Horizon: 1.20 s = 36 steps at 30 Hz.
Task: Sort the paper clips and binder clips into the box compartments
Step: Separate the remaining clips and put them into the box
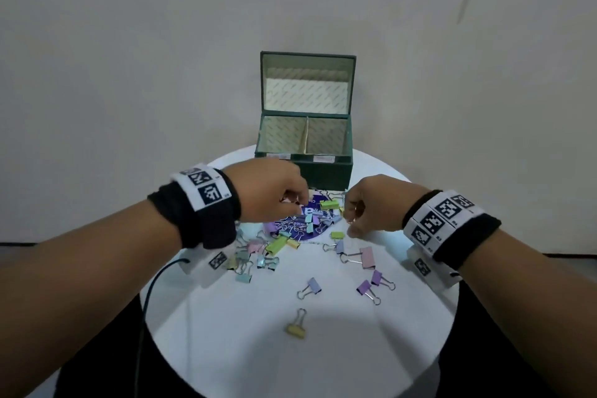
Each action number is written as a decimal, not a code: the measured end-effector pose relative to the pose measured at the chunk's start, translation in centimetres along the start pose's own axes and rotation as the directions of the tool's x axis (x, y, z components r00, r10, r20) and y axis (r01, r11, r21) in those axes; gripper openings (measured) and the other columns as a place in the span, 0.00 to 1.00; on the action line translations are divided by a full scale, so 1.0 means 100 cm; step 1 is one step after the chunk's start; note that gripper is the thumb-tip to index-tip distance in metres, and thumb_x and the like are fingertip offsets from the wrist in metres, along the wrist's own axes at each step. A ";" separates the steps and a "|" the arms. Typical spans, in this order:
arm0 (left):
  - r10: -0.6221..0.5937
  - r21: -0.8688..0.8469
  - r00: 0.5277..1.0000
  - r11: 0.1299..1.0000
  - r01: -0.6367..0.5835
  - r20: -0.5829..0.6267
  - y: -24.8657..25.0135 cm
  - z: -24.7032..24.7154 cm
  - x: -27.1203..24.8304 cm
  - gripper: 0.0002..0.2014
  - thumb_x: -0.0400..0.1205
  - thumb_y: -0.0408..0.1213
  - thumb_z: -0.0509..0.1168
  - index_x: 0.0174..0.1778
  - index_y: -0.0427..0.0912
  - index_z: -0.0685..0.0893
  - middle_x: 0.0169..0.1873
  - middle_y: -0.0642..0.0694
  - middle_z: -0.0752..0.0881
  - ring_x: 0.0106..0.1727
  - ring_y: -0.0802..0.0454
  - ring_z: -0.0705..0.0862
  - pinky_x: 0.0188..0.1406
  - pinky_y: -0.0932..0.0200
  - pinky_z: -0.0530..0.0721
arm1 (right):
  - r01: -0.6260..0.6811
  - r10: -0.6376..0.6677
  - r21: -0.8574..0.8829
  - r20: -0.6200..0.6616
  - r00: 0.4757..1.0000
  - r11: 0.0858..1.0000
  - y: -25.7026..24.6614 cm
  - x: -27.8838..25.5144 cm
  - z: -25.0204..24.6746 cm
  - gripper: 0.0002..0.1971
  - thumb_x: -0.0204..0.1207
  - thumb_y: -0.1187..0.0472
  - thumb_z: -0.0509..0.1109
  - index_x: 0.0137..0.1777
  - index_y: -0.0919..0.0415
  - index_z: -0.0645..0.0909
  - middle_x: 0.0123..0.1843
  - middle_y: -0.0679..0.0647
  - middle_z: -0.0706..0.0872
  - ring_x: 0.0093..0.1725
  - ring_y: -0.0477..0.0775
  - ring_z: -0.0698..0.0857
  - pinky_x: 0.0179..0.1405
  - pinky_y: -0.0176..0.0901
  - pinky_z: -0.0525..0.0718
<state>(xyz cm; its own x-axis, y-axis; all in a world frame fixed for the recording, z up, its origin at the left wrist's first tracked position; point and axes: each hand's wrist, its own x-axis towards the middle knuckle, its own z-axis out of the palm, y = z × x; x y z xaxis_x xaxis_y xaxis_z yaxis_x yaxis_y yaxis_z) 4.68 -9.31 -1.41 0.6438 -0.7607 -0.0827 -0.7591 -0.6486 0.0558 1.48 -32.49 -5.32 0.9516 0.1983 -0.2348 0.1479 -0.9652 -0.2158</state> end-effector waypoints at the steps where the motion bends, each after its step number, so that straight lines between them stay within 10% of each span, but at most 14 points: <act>1: 0.030 0.026 0.999 0.999 -0.031 0.034 0.004 0.006 -0.005 0.11 0.84 0.53 0.65 0.61 0.61 0.85 0.50 0.60 0.81 0.52 0.60 0.80 0.53 0.57 0.82 | 0.006 -0.006 -0.003 0.012 1.000 1.000 -0.002 -0.001 0.000 0.08 0.65 0.54 0.81 0.42 0.47 0.86 0.39 0.41 0.87 0.41 0.45 0.86 0.44 0.42 0.88; 6: 0.158 0.075 0.985 0.984 -0.163 0.070 0.028 0.033 0.000 0.19 0.87 0.53 0.59 0.75 0.66 0.75 0.54 0.53 0.79 0.60 0.52 0.76 0.56 0.54 0.78 | 0.055 -0.053 0.038 -0.050 0.997 0.998 -0.008 -0.005 -0.006 0.04 0.71 0.62 0.69 0.43 0.55 0.85 0.36 0.46 0.83 0.37 0.51 0.80 0.39 0.40 0.80; 12: 0.242 0.094 0.969 0.965 -0.245 0.043 0.039 0.044 0.012 0.17 0.84 0.55 0.61 0.69 0.71 0.78 0.50 0.53 0.71 0.53 0.54 0.70 0.51 0.53 0.78 | 0.040 -0.035 0.166 -0.037 0.999 0.985 -0.006 -0.009 -0.009 0.11 0.76 0.70 0.59 0.40 0.55 0.80 0.35 0.44 0.86 0.30 0.42 0.82 0.34 0.38 0.80; 18: 0.153 0.002 0.984 0.988 -0.154 0.086 0.037 0.047 0.004 0.06 0.82 0.46 0.65 0.50 0.56 0.87 0.52 0.53 0.79 0.56 0.51 0.78 0.55 0.46 0.83 | 0.094 -0.097 0.050 0.056 0.994 0.994 -0.020 -0.012 -0.003 0.01 0.77 0.53 0.73 0.46 0.46 0.84 0.41 0.41 0.83 0.40 0.42 0.80 0.45 0.41 0.78; 26: 0.040 -0.071 0.995 0.997 -0.034 0.091 0.035 0.045 -0.004 0.08 0.81 0.46 0.68 0.55 0.56 0.79 0.51 0.57 0.81 0.51 0.53 0.79 0.54 0.53 0.82 | 0.118 -0.118 0.006 0.093 0.989 0.993 -0.028 -0.012 0.001 0.05 0.70 0.64 0.74 0.39 0.54 0.81 0.44 0.51 0.90 0.40 0.51 0.82 0.39 0.42 0.81; 36: 0.014 -0.078 0.997 0.997 -0.008 0.072 0.034 0.044 -0.007 0.06 0.80 0.38 0.65 0.49 0.54 0.79 0.46 0.55 0.83 0.48 0.50 0.81 0.50 0.52 0.82 | 0.095 -0.102 0.048 0.171 0.980 0.994 -0.029 -0.025 -0.008 0.13 0.69 0.46 0.81 0.45 0.48 0.81 0.36 0.42 0.90 0.42 0.48 0.87 0.49 0.43 0.84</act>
<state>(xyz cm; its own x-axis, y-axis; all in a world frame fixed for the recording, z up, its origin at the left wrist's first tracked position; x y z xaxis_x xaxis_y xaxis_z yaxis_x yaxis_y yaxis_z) 1.26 -10.88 -5.59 0.6248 -0.7656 -0.1532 -0.7545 -0.6425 0.1337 -1.12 -30.27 -3.37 0.8714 0.3223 -0.3699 0.2250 -0.9325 -0.2825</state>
